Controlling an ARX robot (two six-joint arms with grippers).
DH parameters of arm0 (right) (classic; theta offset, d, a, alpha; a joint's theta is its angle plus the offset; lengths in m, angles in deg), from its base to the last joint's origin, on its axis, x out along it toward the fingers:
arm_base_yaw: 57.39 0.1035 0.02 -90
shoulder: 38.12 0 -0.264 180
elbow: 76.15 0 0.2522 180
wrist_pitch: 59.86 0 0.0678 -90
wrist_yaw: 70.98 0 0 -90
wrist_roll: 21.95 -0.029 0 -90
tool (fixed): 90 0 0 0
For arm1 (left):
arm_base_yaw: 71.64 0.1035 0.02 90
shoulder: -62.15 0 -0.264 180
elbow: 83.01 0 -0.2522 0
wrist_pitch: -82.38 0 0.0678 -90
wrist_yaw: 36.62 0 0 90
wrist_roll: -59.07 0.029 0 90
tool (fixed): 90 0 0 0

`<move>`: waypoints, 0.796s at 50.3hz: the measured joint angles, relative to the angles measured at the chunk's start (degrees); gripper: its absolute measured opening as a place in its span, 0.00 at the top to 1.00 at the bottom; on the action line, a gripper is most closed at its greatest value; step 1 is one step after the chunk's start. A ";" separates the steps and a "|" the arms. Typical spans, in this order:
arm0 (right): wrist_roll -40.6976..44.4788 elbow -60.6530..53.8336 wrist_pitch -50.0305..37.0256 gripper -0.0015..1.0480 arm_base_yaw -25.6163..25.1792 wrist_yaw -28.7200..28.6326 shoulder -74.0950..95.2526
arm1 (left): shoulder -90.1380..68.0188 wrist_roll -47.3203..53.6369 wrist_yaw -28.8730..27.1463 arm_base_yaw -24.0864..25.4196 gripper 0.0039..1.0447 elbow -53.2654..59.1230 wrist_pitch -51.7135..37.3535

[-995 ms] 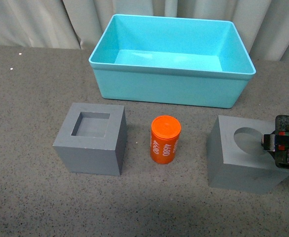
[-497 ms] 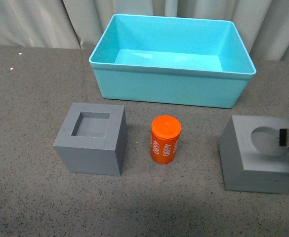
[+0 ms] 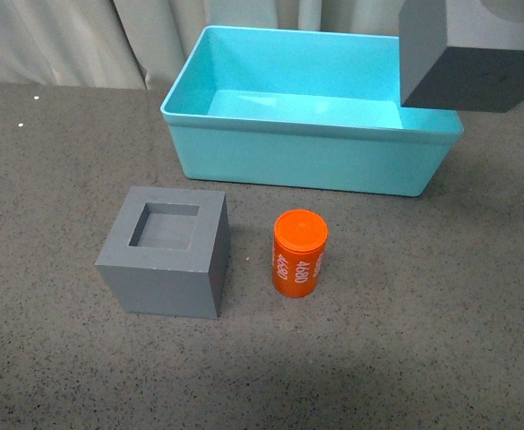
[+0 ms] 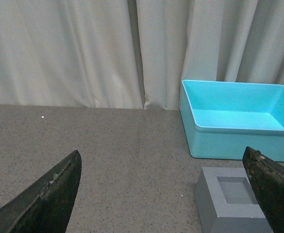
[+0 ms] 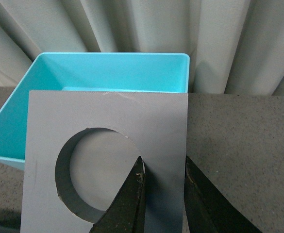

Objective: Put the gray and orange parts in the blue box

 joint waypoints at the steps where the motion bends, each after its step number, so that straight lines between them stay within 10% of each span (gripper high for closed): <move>1: 0.02 1.75 0.00 0.85 -0.02 -0.28 2.05 | 0.00 0.00 0.00 0.00 0.06 0.00 0.00; 40: -0.48 30.27 10.34 0.85 0.74 -0.98 37.11 | 0.00 0.00 0.00 0.00 0.06 0.00 0.00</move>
